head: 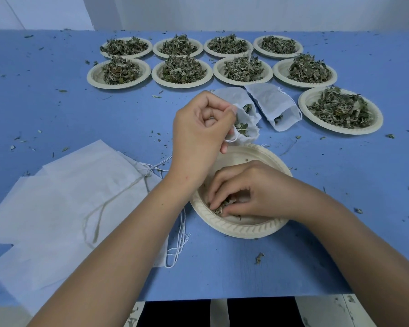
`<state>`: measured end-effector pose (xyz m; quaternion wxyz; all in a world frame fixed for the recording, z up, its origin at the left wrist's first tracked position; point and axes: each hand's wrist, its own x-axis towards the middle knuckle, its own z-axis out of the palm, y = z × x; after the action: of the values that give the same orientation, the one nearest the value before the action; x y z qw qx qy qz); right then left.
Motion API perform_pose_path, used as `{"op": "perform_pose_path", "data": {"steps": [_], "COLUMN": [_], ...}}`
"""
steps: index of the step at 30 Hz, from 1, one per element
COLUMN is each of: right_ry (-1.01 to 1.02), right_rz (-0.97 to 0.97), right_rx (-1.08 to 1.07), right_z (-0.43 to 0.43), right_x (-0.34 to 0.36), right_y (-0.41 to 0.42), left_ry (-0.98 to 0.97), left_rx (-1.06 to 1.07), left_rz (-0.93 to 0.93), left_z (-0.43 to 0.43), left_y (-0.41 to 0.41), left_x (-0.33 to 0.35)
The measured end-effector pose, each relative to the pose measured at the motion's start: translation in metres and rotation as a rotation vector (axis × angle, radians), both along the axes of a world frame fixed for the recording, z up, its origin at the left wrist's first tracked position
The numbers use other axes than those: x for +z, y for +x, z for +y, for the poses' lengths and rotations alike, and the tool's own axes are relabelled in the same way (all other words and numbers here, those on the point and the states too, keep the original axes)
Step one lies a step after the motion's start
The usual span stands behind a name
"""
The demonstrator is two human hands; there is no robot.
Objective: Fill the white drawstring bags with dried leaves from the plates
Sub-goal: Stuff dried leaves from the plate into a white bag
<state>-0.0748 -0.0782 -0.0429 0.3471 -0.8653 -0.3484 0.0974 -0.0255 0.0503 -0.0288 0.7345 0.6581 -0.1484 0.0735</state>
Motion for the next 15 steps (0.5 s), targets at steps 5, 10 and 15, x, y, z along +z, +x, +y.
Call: {"op": "perform_pose_path", "data": {"steps": [5,10,15], "right_ry": [0.043,0.103,0.573], "right_rz": [-0.052,-0.015,0.04], "right_rx": [0.004,-0.015,-0.144], "right_z": [0.001,-0.003,-0.018], "right_x": [-0.004,-0.003,0.01], "right_y": [-0.001,-0.003,-0.004], "left_ry": [0.008,0.02,0.035], "left_rx": [0.004,0.007,0.002], "left_rz": [0.0,-0.011,-0.008], "left_z": [0.0,0.001,0.001], "left_y": [0.0,0.0,0.0], "left_x": [0.0,0.0,0.0]}}
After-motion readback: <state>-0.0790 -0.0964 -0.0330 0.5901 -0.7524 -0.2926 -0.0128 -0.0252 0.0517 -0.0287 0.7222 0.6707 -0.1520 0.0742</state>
